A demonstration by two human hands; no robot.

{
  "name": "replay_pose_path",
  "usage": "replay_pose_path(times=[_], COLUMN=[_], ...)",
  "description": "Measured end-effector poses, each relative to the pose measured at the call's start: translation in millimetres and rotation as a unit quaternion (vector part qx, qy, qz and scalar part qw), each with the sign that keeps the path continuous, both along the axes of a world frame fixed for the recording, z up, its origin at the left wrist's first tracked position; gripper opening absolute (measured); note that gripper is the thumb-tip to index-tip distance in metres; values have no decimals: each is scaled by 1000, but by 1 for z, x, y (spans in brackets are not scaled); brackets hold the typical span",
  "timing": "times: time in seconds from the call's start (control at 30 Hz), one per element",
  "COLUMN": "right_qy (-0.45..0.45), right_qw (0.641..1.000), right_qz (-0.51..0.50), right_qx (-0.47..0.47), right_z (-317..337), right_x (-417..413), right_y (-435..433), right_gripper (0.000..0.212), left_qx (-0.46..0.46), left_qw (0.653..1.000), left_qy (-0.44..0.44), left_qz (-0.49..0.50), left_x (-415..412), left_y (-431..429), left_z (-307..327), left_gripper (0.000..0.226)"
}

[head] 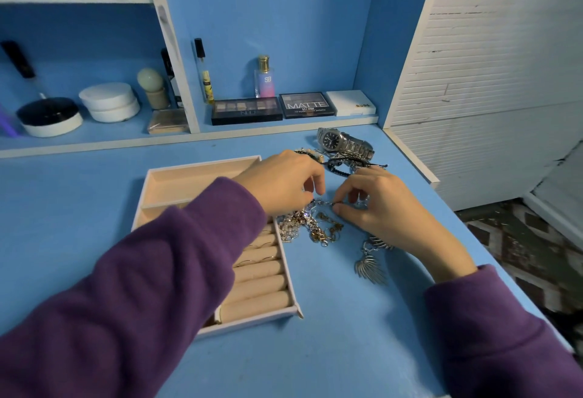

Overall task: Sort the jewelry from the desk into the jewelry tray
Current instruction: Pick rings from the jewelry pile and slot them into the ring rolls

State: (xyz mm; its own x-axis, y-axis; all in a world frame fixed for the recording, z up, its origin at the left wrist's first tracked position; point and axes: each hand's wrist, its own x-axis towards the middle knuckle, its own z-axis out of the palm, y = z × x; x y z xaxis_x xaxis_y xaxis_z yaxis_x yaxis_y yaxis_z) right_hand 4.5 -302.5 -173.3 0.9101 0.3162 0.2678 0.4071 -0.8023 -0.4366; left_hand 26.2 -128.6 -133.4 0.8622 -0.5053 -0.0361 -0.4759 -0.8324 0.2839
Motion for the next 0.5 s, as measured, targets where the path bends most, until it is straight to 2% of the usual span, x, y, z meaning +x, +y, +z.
replay_pose_path(times=[0.1, 0.27, 0.5], right_qy=[-19, -53, -47], right_qw=[997, 987, 993], right_qz=[-35, -83, -92], right_qx=[59, 129, 57], right_z=[3, 0, -5], right_x=[0, 4, 7], right_y=[-1, 0, -1], right_gripper=[6, 5, 17], left_qx=[-15, -3, 14], left_qw=[999, 998, 997], left_qy=[19, 38, 62], left_qz=[-33, -55, -42], left_x=[1, 2, 4], left_y=[-1, -3, -6], left_z=[-2, -8, -8], left_gripper=[10, 23, 18])
